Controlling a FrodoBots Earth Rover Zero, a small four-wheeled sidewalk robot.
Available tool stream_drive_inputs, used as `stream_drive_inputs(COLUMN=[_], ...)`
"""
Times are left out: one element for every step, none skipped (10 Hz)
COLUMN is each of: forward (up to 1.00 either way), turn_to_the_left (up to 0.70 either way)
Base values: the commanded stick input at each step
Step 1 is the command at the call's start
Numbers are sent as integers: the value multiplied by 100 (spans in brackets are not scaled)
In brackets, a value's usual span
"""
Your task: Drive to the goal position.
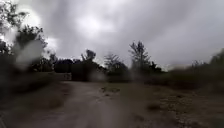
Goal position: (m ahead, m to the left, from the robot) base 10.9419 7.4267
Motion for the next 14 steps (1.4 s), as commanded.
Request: stream_drive_inputs(forward=[70,70,70,70,70,70,70,70,70,70,70,70,70,70], turn_to_the_left=[14,14,14,14,14,12,0,0,0,0,6,13,14,14])
